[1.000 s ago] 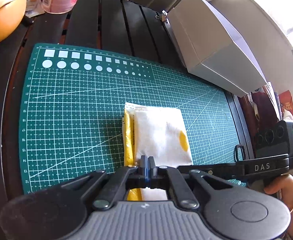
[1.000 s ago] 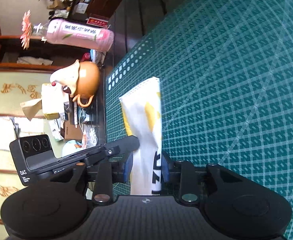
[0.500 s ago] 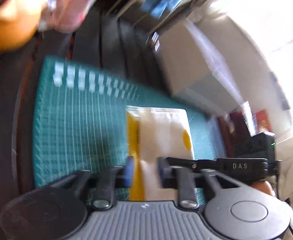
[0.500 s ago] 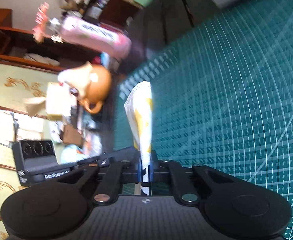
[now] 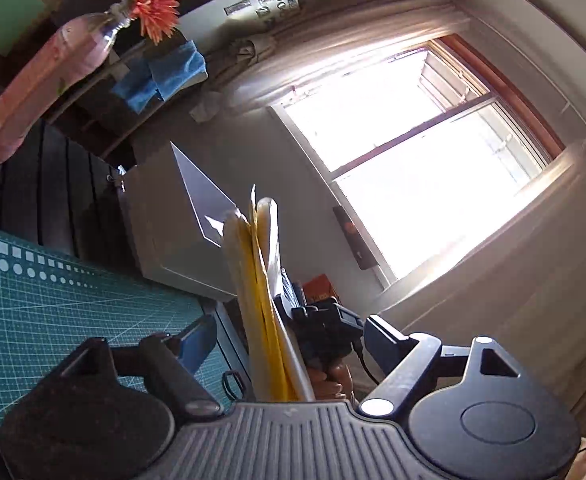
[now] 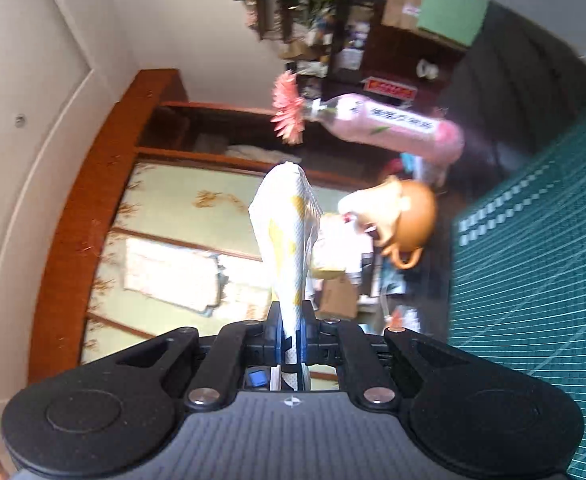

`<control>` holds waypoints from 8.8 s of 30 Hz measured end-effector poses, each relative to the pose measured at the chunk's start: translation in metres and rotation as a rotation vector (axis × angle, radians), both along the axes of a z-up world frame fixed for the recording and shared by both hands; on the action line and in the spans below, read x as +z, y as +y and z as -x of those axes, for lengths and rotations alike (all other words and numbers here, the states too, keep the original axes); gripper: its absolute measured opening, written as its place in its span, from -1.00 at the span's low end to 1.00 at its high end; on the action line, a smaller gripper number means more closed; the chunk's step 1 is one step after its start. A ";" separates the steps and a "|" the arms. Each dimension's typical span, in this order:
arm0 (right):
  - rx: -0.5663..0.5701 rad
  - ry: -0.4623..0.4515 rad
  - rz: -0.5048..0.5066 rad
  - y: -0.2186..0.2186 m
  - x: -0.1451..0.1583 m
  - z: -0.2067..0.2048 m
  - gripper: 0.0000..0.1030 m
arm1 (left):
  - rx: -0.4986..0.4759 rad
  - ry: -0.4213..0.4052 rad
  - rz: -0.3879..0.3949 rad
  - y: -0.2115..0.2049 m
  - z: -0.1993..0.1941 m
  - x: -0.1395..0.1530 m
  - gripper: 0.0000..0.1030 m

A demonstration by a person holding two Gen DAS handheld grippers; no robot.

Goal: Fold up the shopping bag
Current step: 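Lift the folded strip upright off the mat with the left tool, then grasp the strip's upper end with the right tool while the left tool holds its base, then open the right tool and withdraw it from the upright strip, then pick up the black elastic band from the mat with the right tool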

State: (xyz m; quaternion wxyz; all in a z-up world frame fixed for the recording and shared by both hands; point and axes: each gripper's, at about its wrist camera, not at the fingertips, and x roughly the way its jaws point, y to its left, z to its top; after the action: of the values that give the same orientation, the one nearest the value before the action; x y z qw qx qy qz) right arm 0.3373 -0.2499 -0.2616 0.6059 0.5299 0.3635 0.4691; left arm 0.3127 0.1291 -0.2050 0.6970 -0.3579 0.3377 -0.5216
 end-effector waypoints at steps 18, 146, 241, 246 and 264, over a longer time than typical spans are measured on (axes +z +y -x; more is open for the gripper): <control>0.153 -0.154 0.000 0.014 0.021 0.013 -0.83 | -0.122 -0.031 -0.098 -0.033 0.009 -0.006 -0.55; -0.090 0.228 0.548 0.047 0.032 0.020 -0.72 | 0.422 -1.101 -1.821 -0.236 0.122 -0.062 0.05; 0.161 -0.323 1.537 -0.071 0.063 0.096 -0.88 | 0.542 -0.437 -1.082 -0.129 0.045 -0.004 -0.76; 0.201 -0.286 1.577 -0.069 0.030 0.094 -0.87 | 0.534 -0.449 -1.092 -0.134 0.049 -0.007 -0.75; -0.059 -0.143 1.199 -0.102 0.034 0.072 -0.95 | 0.511 -0.554 -1.119 -0.148 0.061 -0.006 -0.75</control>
State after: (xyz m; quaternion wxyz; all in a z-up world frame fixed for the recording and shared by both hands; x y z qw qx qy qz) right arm 0.2651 -0.3523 -0.2278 0.8348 0.0730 0.5079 0.1998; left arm 0.2520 -0.0186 -0.2115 0.9398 0.1352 0.2704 -0.1592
